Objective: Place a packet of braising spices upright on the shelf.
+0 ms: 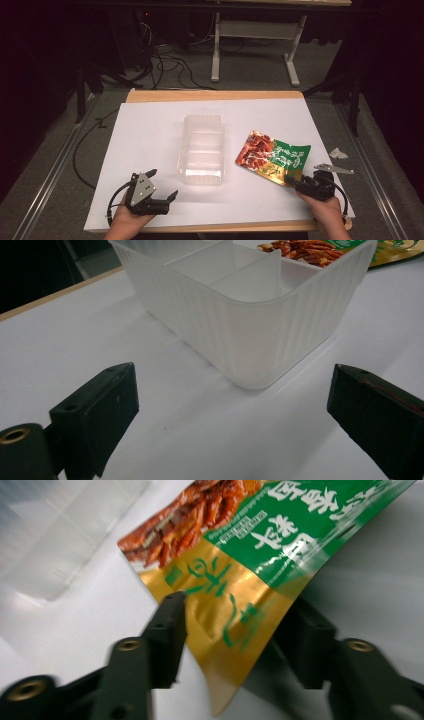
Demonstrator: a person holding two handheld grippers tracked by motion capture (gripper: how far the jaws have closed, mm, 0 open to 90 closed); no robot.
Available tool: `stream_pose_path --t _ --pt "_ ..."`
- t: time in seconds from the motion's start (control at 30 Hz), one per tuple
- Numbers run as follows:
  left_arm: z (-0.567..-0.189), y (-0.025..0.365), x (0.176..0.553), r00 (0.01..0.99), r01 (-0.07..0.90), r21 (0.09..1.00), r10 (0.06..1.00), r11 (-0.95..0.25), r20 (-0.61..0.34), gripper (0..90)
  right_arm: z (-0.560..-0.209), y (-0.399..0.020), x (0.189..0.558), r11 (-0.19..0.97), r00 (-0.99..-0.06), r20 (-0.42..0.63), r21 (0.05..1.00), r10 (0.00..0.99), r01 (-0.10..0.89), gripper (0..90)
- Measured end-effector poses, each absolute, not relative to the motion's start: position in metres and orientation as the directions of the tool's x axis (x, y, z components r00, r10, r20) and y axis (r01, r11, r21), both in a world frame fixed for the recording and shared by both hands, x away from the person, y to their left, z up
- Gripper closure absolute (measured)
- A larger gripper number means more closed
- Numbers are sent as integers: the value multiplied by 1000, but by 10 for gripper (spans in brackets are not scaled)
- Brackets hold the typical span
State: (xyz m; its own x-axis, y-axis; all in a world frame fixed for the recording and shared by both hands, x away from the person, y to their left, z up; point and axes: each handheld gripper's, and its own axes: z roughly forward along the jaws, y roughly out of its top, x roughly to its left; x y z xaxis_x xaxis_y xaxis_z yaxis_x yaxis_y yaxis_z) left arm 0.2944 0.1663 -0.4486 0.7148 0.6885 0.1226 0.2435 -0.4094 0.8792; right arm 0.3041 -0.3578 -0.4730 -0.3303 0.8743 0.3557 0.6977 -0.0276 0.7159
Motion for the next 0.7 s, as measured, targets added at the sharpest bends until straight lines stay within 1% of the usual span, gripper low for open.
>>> stream_pose_path --t 0.03,0.07,0.1,0.13,0.2,0.27,0.3,0.37,0.4,0.7 --pt "-449 165 295 716 243 880 688 -409 122 67 -473 -358 304 -28 -330 356 716 874 698 561" --pt "-449 164 296 718 241 879 685 -411 123 67 -474 -357 304 -6 -340 336 719 878 695 656" --pt "-449 164 296 719 240 879 684 -413 125 67 -472 -357 301 4 -332 315 721 889 692 803" --pt "-449 163 296 720 240 878 683 -414 125 67 -472 -357 301 4 -332 315 721 889 692 803" --pt "-449 164 296 719 241 876 684 -417 127 67 -468 -363 301 -40 -295 325 731 898 682 900" --pt "-449 165 295 717 243 878 686 -413 124 67 -468 -366 301 -56 -281 329 733 902 678 900" --pt "-449 166 295 715 243 878 688 -412 125 67 -467 -374 303 -106 -261 363 739 895 666 900" --pt "-450 167 294 714 246 876 689 -415 126 67 -467 -377 304 -118 -256 369 744 893 658 900" --pt "-450 167 293 713 249 875 690 -415 125 67 -466 -385 307 -147 -236 379 749 895 646 900" --pt "-451 179 285 686 270 873 718 -407 122 67 -467 -406 334 -222 -165 401 753 901 619 900"
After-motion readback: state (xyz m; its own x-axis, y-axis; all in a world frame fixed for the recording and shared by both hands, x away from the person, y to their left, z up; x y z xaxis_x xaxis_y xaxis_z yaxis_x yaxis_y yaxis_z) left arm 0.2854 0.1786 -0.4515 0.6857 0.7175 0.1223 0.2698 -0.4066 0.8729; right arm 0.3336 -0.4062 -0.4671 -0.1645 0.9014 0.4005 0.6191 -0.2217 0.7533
